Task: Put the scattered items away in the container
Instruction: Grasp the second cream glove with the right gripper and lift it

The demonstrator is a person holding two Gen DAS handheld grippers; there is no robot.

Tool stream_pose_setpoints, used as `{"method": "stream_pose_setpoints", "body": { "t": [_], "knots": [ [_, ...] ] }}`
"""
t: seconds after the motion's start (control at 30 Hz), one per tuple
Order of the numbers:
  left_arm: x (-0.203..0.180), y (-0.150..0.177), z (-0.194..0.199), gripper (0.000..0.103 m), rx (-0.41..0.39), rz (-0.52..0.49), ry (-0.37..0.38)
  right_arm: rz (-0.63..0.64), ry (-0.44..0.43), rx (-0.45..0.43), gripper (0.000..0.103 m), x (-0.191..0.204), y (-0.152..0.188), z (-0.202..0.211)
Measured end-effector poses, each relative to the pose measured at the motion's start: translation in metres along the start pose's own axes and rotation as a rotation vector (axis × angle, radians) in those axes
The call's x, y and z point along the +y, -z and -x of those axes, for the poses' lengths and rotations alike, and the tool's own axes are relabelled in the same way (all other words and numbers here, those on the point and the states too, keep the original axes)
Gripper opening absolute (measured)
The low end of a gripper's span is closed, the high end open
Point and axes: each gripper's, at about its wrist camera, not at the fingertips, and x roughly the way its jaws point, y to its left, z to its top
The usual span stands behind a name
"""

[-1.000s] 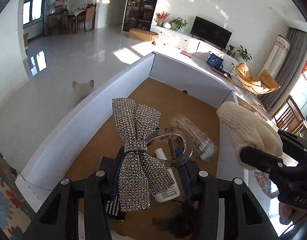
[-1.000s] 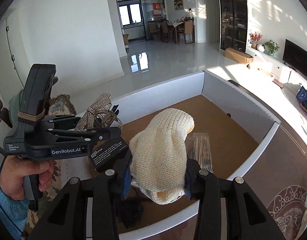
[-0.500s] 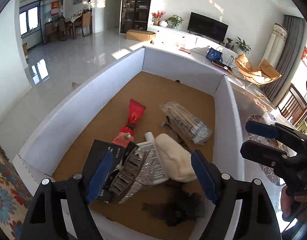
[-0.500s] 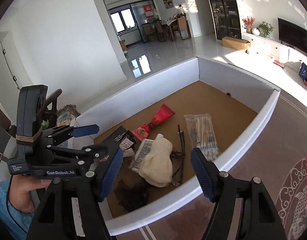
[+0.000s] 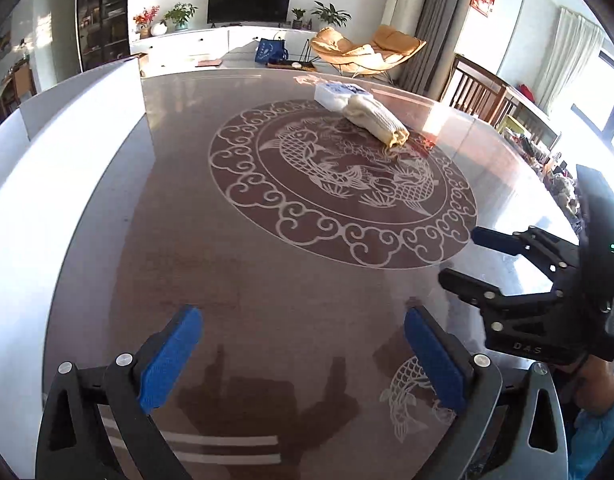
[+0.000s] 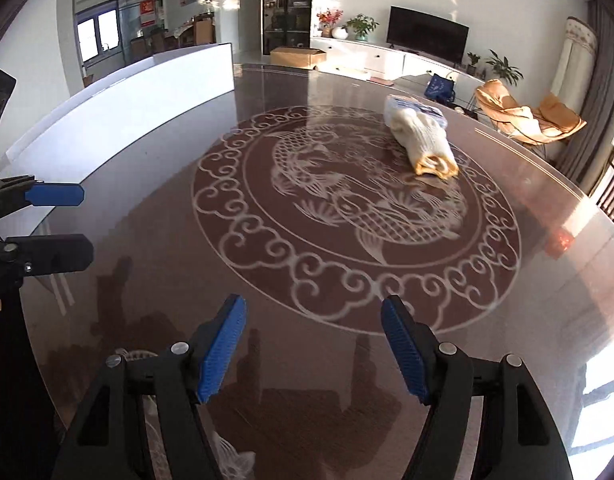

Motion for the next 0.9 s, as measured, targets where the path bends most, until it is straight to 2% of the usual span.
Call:
{"method": "stream_pose_setpoints", "body": {
  "t": [0.1,0.27,0.43,0.6,0.9],
  "knots": [
    [-0.015,-0.011,-0.029,0.103,0.016,-0.020,-0.024,-0.044,0.034,0.001,0.071,-0.025,0.015,0.001],
    [-0.026,-0.028,-0.059,0.103,0.038,-0.089,-0.103,-0.106,0.018,0.027,0.071,-0.038,0.017,-0.008],
    [-0.014,-0.038,-0.068,0.103,0.010,-0.100,-0.093,-0.130,0.030,0.042,0.086,-0.049,0.005,-0.021],
    [-0.011,-0.052,-0.079,0.103,0.010,-0.107,-0.090,-0.136,0.029,0.060,0.100,-0.065,-0.025,-0.051],
    [-0.013,-0.053,-0.081,0.103,0.004,-0.104,-0.104,-0.068,-0.020,0.063,0.102,-0.085,-0.114,-0.127]
  ]
}}
